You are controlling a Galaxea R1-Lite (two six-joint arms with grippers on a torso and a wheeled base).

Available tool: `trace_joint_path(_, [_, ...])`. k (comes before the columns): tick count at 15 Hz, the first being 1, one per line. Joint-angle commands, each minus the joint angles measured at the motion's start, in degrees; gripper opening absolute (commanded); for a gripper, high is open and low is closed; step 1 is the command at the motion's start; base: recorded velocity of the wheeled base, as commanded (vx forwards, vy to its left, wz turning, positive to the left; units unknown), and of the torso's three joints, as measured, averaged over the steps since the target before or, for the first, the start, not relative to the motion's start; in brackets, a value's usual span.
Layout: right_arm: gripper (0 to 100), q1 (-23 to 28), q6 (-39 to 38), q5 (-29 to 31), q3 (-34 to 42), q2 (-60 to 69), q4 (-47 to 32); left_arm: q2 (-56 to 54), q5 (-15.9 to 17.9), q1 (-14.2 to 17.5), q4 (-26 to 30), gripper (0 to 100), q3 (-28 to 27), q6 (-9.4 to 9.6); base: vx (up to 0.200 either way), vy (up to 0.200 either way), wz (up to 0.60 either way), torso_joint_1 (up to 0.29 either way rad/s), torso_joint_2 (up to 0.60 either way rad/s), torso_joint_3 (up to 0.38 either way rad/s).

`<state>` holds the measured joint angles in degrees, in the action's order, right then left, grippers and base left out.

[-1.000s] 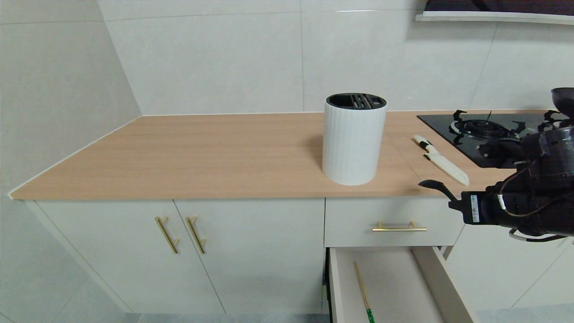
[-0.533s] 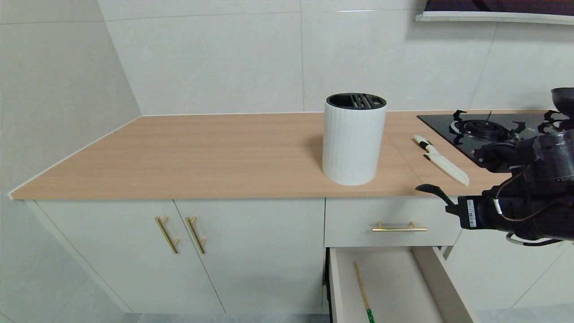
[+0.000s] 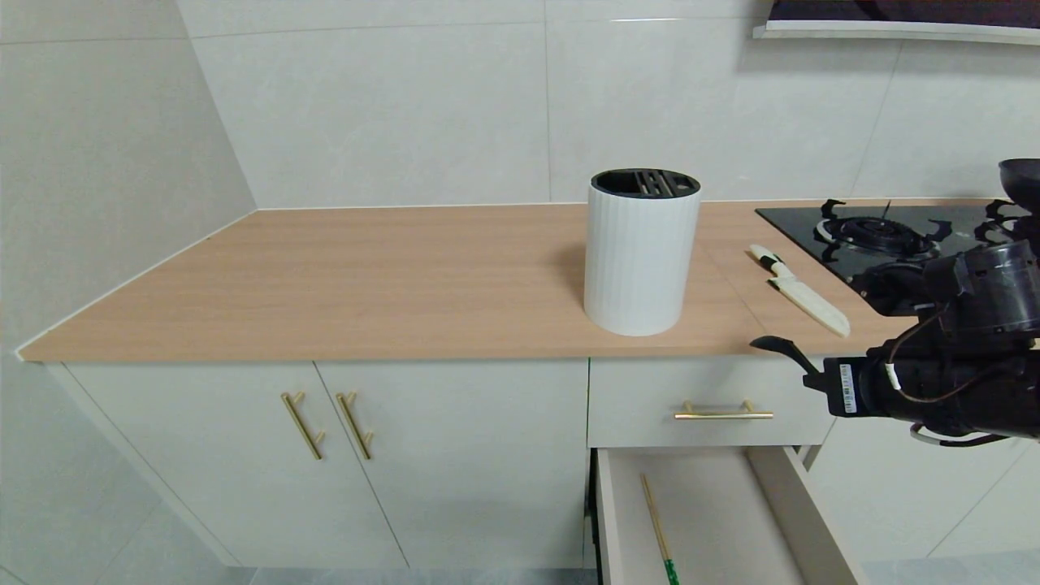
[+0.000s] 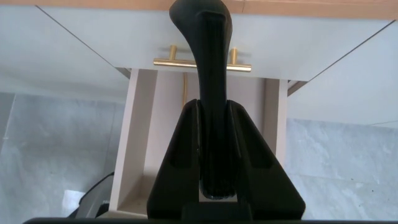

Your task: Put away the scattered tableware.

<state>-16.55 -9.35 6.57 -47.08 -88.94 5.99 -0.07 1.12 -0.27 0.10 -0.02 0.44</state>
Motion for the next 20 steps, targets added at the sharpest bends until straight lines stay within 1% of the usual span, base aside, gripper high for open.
trace_joint_path(1, [0,-0.1,0.0,0.0,0.1,-0.4,0.0,0.1,0.0,0.0,0.0,100,0.0,0.00,0.000,0.000,0.00,0.000,0.00,0.000])
trace_joint_path(3, [0,-0.1,0.0,0.0,0.1,-0.4,0.0,0.1,0.0,0.0,0.0,100,0.0,0.00,0.000,0.000,0.00,-0.038,0.09,0.052])
trace_joint_path(6, [0,-0.1,0.0,0.0,0.3,-0.6,0.0,0.1,0.0,0.0,0.0,100,0.0,0.00,0.000,0.000,0.00,-0.168,0.39,0.232])
trace_joint_path(13, [0,-0.1,0.0,0.1,0.4,-0.9,0.0,0.1,0.0,0.0,0.0,100,0.0,0.00,0.000,0.000,0.00,-0.183,0.47,0.288])
trace_joint_path(20, [0,-0.1,0.0,0.2,0.4,-0.9,0.0,0.1,0.0,0.0,0.0,100,0.0,0.00,0.000,0.000,0.00,-0.137,0.45,0.318])
